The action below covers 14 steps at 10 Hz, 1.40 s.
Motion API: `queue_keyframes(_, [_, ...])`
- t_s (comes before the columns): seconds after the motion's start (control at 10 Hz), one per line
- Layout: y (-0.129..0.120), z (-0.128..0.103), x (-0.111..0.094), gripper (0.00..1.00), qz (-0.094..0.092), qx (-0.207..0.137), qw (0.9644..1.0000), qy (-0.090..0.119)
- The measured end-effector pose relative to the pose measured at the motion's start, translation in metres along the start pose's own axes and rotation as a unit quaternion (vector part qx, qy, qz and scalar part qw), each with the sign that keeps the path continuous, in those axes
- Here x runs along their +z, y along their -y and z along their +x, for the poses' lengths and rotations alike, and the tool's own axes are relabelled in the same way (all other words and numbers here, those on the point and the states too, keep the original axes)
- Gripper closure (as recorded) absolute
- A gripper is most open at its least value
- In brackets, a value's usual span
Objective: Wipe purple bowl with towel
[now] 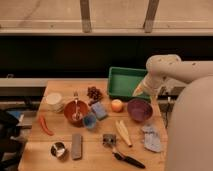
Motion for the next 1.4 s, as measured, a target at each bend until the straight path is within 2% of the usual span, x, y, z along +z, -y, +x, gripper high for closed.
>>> queue_keyframes(0.4, [0.001, 0.001, 0.001, 0.32, 0.004, 0.001, 1.0000, 0.000])
queue_keyframes(0.5, [0.003, 0.003, 0.004, 0.32, 0.008, 0.003, 1.0000, 0.001])
queue_keyframes(0.6, [0.009, 0.007, 0.016, 0.32, 0.017, 0.007, 0.9998, -0.005])
queue_keyframes(0.9, [0.039, 0.019, 0.039, 0.32, 0.040, 0.024, 0.9988, -0.017])
queue_keyframes(1.4, [0.084, 0.037, 0.039, 0.32, 0.043, 0.065, 0.9965, -0.029])
